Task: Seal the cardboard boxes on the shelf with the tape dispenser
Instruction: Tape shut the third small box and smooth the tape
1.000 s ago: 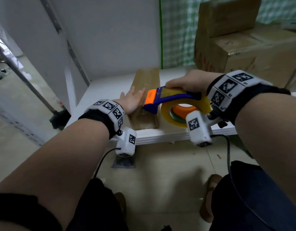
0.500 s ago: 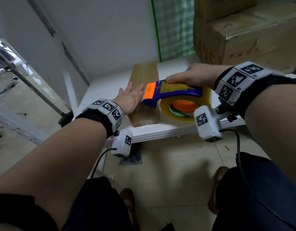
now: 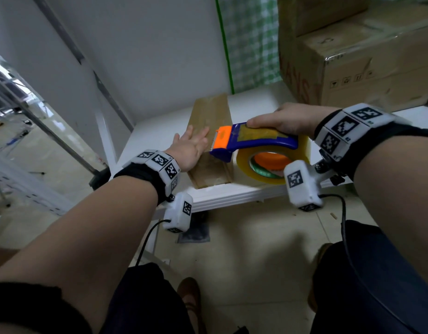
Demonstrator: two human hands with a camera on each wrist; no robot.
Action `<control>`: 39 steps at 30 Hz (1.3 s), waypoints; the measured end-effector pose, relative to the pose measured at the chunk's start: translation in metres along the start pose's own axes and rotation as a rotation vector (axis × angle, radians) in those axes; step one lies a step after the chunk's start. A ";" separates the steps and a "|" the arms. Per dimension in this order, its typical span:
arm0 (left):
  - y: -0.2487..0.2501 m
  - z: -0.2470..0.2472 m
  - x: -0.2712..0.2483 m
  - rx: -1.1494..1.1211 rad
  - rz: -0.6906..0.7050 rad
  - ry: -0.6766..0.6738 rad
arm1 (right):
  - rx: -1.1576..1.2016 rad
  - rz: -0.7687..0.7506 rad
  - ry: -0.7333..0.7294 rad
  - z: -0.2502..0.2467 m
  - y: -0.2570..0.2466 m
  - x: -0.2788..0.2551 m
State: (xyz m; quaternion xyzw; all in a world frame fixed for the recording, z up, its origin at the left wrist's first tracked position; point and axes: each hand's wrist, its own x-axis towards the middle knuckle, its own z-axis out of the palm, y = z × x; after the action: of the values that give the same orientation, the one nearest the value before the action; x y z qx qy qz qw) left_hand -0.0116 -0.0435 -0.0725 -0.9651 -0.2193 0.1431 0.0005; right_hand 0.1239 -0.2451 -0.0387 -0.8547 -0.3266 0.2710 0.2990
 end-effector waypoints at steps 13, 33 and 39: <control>0.004 -0.004 -0.007 -0.205 -0.070 0.002 | 0.012 0.075 0.038 0.008 0.021 0.001; 0.013 -0.015 0.009 -0.177 -0.106 -0.038 | 0.156 -0.007 0.038 0.051 0.013 0.002; 0.008 -0.012 0.016 -0.234 -0.116 -0.051 | 0.264 -0.074 0.012 0.040 0.023 -0.012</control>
State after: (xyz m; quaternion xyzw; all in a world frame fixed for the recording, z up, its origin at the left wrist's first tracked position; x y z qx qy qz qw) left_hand 0.0084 -0.0433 -0.0659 -0.9403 -0.2897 0.1409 -0.1097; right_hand 0.0983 -0.2541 -0.0782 -0.7970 -0.3174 0.2954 0.4205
